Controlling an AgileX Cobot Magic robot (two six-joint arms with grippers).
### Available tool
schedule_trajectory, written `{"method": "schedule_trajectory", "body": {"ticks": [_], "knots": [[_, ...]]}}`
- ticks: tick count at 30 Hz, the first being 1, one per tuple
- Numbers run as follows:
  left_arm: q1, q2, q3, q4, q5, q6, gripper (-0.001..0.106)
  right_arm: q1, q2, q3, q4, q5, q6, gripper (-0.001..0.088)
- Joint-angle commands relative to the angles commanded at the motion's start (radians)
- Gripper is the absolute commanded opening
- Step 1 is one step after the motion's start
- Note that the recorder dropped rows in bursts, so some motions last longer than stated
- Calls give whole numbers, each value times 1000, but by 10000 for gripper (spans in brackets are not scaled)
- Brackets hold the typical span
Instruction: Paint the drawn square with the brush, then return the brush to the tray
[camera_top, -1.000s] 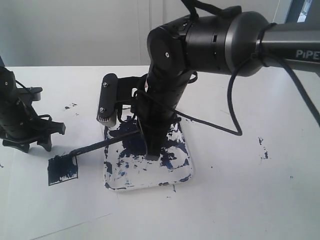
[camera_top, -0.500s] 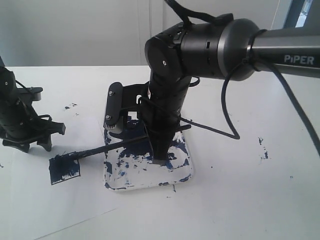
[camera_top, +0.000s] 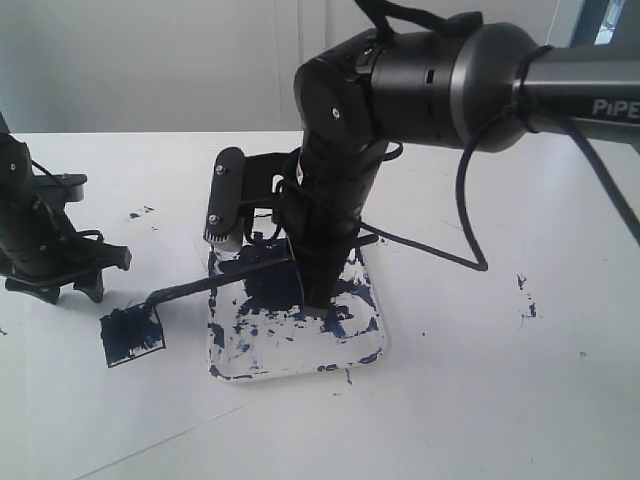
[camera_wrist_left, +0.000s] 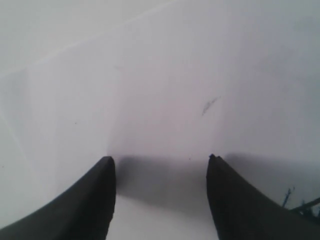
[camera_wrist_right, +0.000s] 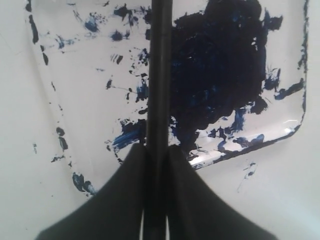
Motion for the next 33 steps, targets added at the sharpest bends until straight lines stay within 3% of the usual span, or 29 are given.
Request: {"method": "schedule_trajectory", "body": {"ticks": [4,9,14,18,24,33], "knots": [[0,-13,-21,-116,-60,27,587,0,-12,0,47,26,13,0],[0,-9,-55,-342,-105,172,587,0,-12,0,109,75,39,0],[0,21,-81,-412,-119,193,587,0,-12,0,117,77,63,0],[-17,64,-91,-394,-139,231,587,0,-12,0,153,77,63,0],[-94,74,-94,-300,-253,294,551,11,-12,0,159,94,63,0],[-116,77,-150,-195,-210,294,551,23,-12,0,168,96,63,0]]}}
